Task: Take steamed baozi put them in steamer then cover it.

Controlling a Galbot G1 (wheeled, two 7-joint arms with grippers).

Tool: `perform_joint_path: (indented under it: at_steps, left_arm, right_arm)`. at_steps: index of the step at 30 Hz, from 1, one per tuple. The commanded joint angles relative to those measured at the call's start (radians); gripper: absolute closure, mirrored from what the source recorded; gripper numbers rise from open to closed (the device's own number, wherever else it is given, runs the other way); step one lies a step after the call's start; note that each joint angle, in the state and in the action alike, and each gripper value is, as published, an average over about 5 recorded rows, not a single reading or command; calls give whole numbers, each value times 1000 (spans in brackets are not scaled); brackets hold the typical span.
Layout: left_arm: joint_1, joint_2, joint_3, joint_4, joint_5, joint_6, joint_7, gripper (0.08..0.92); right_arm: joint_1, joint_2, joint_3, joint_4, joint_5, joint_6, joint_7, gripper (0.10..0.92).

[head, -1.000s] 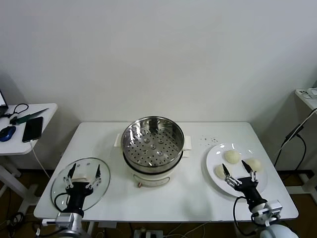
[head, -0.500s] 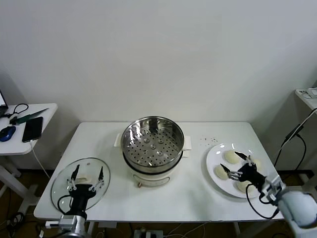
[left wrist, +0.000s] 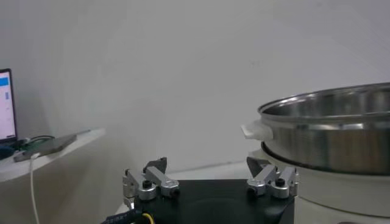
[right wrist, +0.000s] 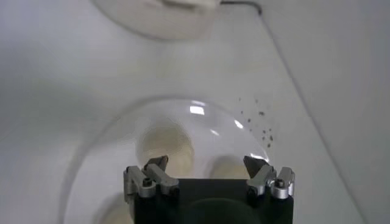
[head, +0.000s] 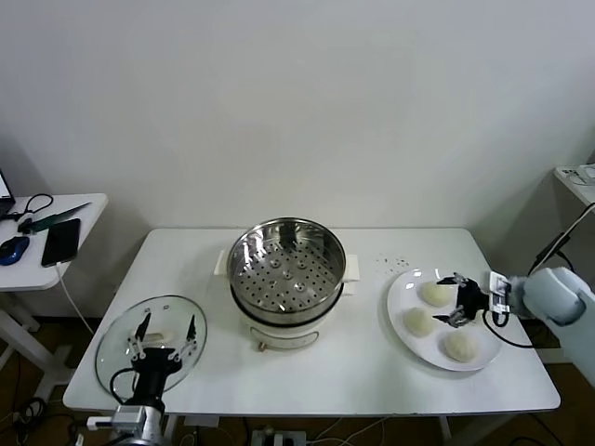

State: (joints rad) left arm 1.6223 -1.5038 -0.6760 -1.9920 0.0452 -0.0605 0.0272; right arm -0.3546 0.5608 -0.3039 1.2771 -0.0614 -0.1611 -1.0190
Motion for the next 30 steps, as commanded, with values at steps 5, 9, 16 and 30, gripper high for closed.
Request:
perform_joint_path:
  at_steps: [5,9,16,30]
  left_arm:
    - [-4,3,-24,-3,-2,7,6,177]
    - [-6,8,-39,6,-6,7,4,177]
    - [-10,16,-55,22,-13,7,3,177]
    - [-11,19,-63,35,-12,5,3,177]
  right_arm:
    - [502,158,-587,-343,-87,51,-136,203]
    - [475,216,-570,-390,-100,54,-125,203]
    - [428,293,-501,-483,-160,81,-109,203]
    - [369,384,-420,-594,-225,115,-98,203]
